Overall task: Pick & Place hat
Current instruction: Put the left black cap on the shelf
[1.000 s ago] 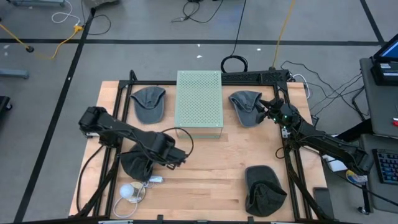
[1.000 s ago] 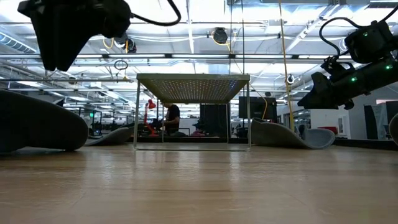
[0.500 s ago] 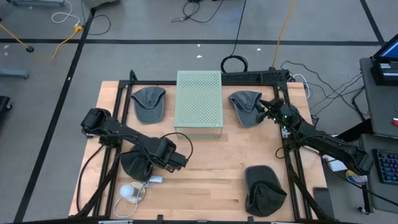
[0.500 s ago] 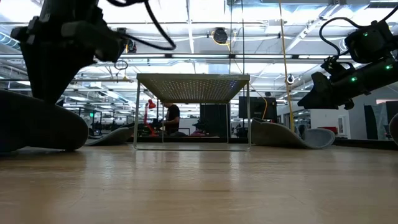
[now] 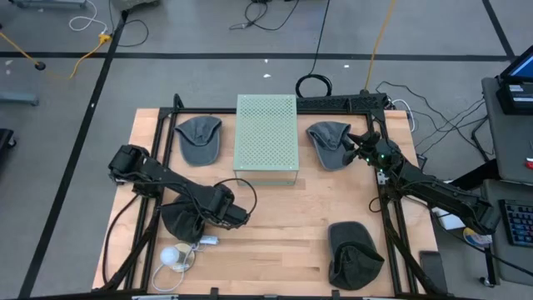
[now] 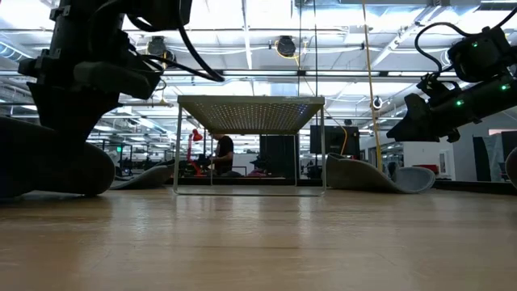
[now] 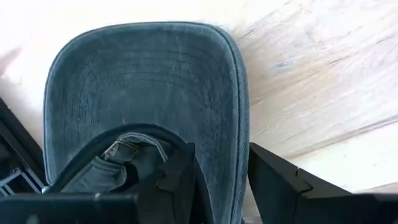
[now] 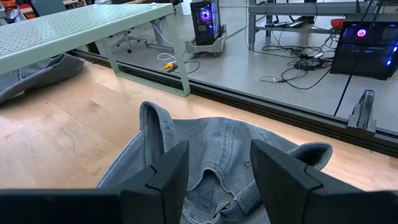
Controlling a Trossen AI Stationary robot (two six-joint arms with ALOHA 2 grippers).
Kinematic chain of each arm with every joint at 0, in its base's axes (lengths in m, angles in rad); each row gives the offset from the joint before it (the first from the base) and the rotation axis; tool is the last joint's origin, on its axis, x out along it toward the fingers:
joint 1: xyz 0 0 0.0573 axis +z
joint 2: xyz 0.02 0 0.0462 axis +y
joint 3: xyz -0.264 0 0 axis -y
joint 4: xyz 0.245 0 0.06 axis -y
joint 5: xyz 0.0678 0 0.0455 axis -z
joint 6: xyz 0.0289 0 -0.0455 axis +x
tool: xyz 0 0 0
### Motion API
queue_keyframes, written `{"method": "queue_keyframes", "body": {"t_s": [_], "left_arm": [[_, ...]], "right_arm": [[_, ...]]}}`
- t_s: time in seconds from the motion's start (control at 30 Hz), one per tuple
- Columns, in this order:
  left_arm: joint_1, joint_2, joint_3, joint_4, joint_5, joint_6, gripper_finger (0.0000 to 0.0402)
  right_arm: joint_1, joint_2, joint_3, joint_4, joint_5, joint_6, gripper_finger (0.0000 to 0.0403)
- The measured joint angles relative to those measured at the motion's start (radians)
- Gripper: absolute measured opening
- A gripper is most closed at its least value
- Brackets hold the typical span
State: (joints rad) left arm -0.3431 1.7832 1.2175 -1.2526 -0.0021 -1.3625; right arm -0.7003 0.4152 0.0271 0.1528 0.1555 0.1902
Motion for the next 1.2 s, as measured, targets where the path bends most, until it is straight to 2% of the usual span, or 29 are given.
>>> {"method": "queue_keyframes", "body": {"t_s": [0.1, 0.3, 0.37, 0.53, 0.63, 0.97, 1.2], "left_arm": [[0.000, 0.000, 0.000, 0.000, 0.001, 0.007, 0.0121], [0.000, 0.000, 0.000, -0.001, 0.001, 0.053, 0.0029], [0.000, 0.000, 0.000, -0.005, 0.003, 0.076, 0.0013], [0.000, 0.000, 0.000, -0.002, 0.024, 0.105, 0.0022], [0.000, 0.000, 0.000, 0.000, 0.024, 0.126, 0.0011], [0.000, -0.004, 0.001, -0.009, 0.028, 0.139, 0.0009], [0.014, -0.065, 0.001, -0.028, 0.057, 0.152, 0.0009]], "right_arm": [[0.000, 0.000, 0.000, 0.000, 0.000, 0.000, 0.0167], [0.000, 0.000, 0.000, 0.000, 0.000, 0.000, 0.0167], [0.000, 0.000, 0.000, 0.000, 0.000, 0.000, 0.0167], [0.000, 0.000, 0.000, 0.000, 0.000, 0.000, 0.0167], [0.000, 0.000, 0.000, 0.000, 0.000, 0.000, 0.0167], [0.000, 0.000, 0.000, 0.000, 0.000, 0.000, 0.0167], [0.000, 0.000, 0.000, 0.001, 0.000, 0.011, 0.0167]]}}
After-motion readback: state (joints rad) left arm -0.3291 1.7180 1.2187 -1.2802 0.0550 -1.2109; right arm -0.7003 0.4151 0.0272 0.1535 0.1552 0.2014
